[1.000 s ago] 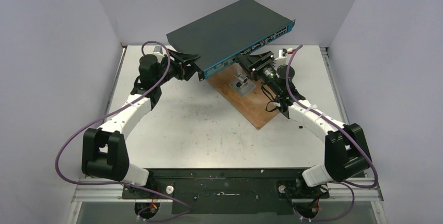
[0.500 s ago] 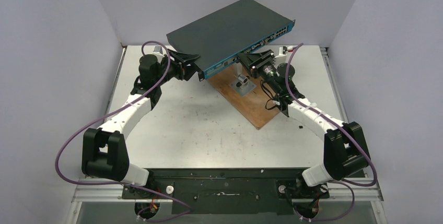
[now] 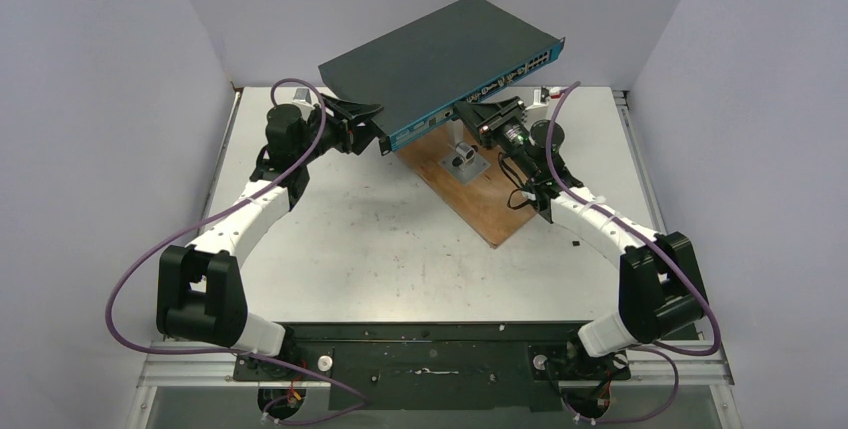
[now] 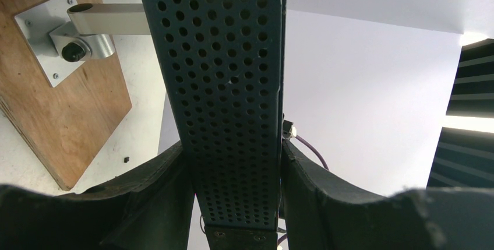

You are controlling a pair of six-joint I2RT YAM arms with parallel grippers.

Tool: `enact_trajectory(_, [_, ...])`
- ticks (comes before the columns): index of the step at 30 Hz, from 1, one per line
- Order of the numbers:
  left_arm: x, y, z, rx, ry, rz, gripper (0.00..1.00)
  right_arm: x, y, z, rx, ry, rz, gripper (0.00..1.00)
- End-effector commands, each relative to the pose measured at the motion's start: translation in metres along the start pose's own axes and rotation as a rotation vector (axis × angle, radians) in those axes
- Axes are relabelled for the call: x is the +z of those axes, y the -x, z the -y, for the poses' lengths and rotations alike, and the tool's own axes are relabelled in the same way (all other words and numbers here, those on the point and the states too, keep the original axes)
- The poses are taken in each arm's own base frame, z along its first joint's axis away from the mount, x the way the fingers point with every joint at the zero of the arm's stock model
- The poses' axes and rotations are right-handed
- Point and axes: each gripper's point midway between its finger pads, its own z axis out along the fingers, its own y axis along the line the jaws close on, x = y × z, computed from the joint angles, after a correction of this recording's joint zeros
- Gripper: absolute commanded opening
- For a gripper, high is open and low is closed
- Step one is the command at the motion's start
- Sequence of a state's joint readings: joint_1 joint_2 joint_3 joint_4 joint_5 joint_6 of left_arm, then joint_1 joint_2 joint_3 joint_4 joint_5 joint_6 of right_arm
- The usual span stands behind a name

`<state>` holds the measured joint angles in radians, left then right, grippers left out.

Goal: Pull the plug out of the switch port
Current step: Pull the connector from the switch port.

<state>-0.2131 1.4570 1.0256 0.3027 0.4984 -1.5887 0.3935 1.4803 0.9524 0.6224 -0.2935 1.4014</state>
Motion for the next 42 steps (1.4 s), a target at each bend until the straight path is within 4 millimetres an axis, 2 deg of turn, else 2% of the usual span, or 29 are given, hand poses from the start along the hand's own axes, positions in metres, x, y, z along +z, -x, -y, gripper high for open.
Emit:
enact_trajectory(1, [0.008, -0.008, 0.022, 0.046, -0.079, -0.017, 0.0, -0.005, 0.013, -0.028, -0.035, 0.07, 0.047, 0.05])
enact_trajectory(22, [0.01, -0.004, 0.022, 0.043, -0.075, 0.005, 0.0, -0.025, 0.009, -0.03, -0.033, 0.068, 0.018, 0.05])
enact_trajectory(32, [0.01, -0.005, 0.022, 0.044, -0.077, 0.0, 0.0, -0.027, 0.01, -0.034, -0.073, 0.069, 0.014, 0.05])
enact_trajectory(33, [0.01, -0.006, 0.022, 0.044, -0.078, -0.001, 0.0, -0.026, 0.01, -0.033, -0.073, 0.068, 0.012, 0.09])
enact_trajectory(38, [0.01, -0.005, 0.022, 0.044, -0.078, -0.001, 0.0, -0.023, 0.008, -0.027, -0.066, 0.05, 0.0, 0.46])
enact_trajectory(42, [0.01, -0.005, 0.021, 0.042, -0.077, -0.002, 0.0, -0.018, 0.008, -0.026, -0.049, 0.052, -0.006, 0.5])
